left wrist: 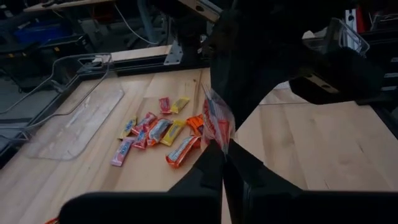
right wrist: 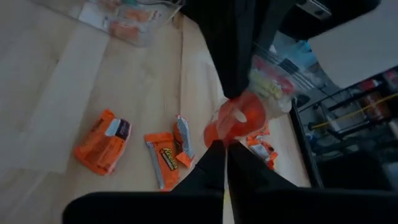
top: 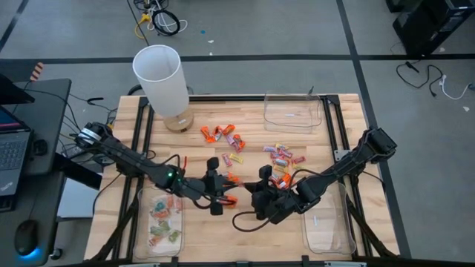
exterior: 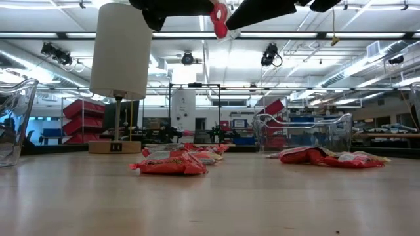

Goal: Sort candy
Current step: Put the red gummy into the bottom left transparent bin

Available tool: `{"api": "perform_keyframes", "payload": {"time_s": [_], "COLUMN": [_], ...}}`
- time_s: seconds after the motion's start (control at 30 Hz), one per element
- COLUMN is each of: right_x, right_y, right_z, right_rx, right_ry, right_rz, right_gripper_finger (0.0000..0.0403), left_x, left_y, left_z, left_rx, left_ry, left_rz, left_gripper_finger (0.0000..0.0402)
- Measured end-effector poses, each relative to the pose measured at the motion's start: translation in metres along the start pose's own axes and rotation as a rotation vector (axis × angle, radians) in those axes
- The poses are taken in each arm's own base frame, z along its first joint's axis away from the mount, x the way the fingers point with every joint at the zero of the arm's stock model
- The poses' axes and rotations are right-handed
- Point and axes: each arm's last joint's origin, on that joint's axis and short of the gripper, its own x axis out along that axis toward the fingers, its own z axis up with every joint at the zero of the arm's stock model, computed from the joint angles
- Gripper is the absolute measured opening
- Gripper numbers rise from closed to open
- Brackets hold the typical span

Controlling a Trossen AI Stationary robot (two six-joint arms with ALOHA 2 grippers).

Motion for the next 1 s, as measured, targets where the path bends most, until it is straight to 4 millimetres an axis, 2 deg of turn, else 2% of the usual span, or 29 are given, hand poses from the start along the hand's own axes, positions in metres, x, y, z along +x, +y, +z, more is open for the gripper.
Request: {"api": "perform_keyframes", "payload": {"time_s": [0.3,0.6,0.77,1.0], "right_x": [-0.003,-0.003,0.003,0.007], "right_y": [0.002,0.000,-0.004,-0.007], "right_z": [-0.005,-0.019,-0.024,-0.025], "right_rx": [0.080,0.149,0.192,0.255], "right_ry": [0.035,0.127,0.148,0.145], "right_rz": [-0.062,-0.091,-0.110,-0.122], "right_gripper_finger": [0.0063,0.0084,0.0082,0.0084], "left_x": [-0.015,-0.067,-0.102,-0.147], "left_y": [-0.014,-0.045,-0.059,-0.064], "left_z": [0.001,0.013,0.018,0.003], "left_rx": [0.020,0.024,-0.041,-0.184], "left_ry": [-0.012,-0.025,0.066,0.389], "left_rz": [0.009,-0.212,-0.302,-0.256], "left_gripper_finger": [0.0001,0.0001,0.0000,0.0000]}}
